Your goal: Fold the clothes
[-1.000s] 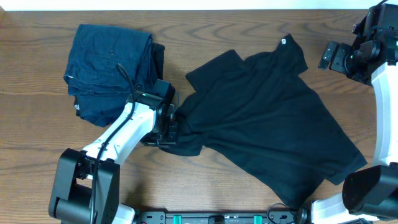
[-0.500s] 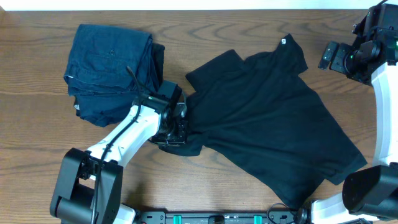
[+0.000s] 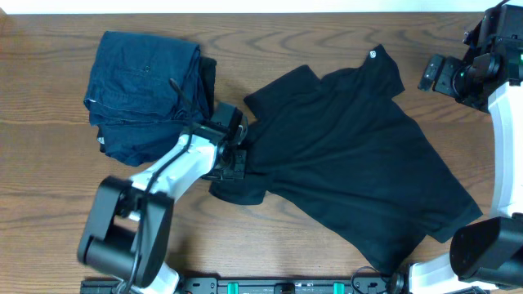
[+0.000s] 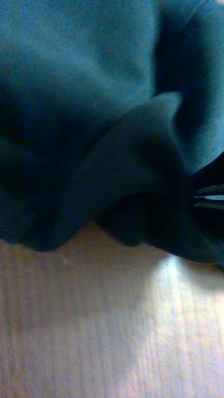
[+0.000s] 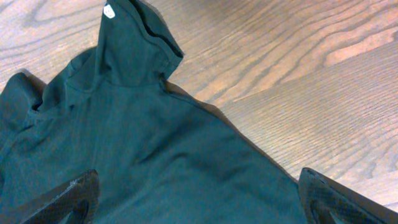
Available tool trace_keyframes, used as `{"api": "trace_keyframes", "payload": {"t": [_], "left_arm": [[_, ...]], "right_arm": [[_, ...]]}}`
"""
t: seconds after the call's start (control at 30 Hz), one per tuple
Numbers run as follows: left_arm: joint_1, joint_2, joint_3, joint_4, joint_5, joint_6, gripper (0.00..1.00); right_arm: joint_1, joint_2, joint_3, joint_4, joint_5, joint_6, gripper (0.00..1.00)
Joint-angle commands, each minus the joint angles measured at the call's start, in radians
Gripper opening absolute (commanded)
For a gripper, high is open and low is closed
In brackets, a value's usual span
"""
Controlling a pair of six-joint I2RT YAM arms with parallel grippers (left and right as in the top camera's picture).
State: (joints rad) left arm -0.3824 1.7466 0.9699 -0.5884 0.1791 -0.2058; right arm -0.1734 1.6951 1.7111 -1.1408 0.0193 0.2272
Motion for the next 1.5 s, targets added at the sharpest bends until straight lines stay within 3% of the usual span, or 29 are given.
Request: {"api": "trace_keyframes", "payload": {"t": [0.0, 0.27, 0.57, 0.9, 1.07, 1.27, 1.47], "left_arm": [[0.011, 0.047, -0.011, 0.032, -0.051, 0.007, 0.06], [0.075, 0.041, -0.01, 0.13, -0.194, 0.006, 0.06], [0.088, -0.032, 0.019, 0.171, -0.194, 0.006, 0.06], [0.048, -0.28, 0.021, 0.001, 0.024, -0.034, 0.06], [0.016, -0.261, -0.008, -0.106, 0.024, -0.093, 0.06], [-0.029, -0.187, -0.046, -0.072, 0.026, -0.112, 0.06], [-0.04, -0.12, -0.046, -0.042, 0.126, -0.115, 0.06]], "right_arm": [[0.003, 0.0, 0.001, -0.001, 0.007, 0.004, 0.99], [0.003, 0.0, 0.001, -0.001, 0.007, 0.004, 0.99], [0.003, 0.0, 0.001, -0.001, 0.007, 0.004, 0.99], [0.003, 0.0, 0.001, -0.001, 0.007, 0.004, 0.99], [0.003, 0.0, 0.001, -0.001, 0.007, 0.004, 0.99], [0.002, 0.0, 0.001, -0.001, 0.007, 0.004, 0.99], [0.003, 0.0, 0.001, -0.001, 0.007, 0.004, 0.99]]}}
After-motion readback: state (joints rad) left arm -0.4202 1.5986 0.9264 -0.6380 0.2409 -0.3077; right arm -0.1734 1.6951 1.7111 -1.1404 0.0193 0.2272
